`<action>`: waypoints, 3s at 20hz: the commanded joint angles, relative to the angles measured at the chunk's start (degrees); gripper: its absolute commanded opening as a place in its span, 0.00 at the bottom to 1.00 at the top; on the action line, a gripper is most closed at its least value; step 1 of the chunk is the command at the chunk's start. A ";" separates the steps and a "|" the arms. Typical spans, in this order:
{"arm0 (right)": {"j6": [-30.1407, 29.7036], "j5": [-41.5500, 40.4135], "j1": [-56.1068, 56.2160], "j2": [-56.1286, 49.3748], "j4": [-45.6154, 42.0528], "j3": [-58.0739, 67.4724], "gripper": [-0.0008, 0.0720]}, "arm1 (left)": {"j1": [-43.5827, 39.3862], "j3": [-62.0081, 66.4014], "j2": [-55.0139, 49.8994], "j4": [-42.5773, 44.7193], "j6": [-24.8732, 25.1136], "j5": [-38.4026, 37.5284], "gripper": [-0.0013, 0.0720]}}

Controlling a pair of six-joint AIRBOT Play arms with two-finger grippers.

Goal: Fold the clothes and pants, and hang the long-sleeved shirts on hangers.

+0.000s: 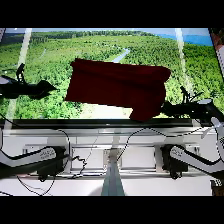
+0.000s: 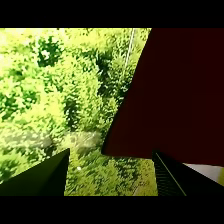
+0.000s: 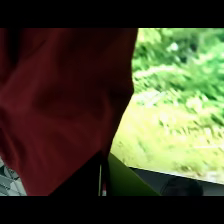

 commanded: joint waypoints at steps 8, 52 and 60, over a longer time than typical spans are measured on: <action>0.24 0.74 0.02 9.84 0.26 0.09 0.03 | -7.21 -4.94 -8.96 -4.94 2.43 3.43 0.53; 10.32 -37.92 21.42 -4.98 23.87 22.12 0.03 | -20.04 -5.64 -0.92 -35.41 6.95 36.57 0.05; 10.34 -41.90 21.42 -9.44 24.04 27.78 0.03 | -20.28 1.40 -5.55 -35.36 6.93 37.38 0.05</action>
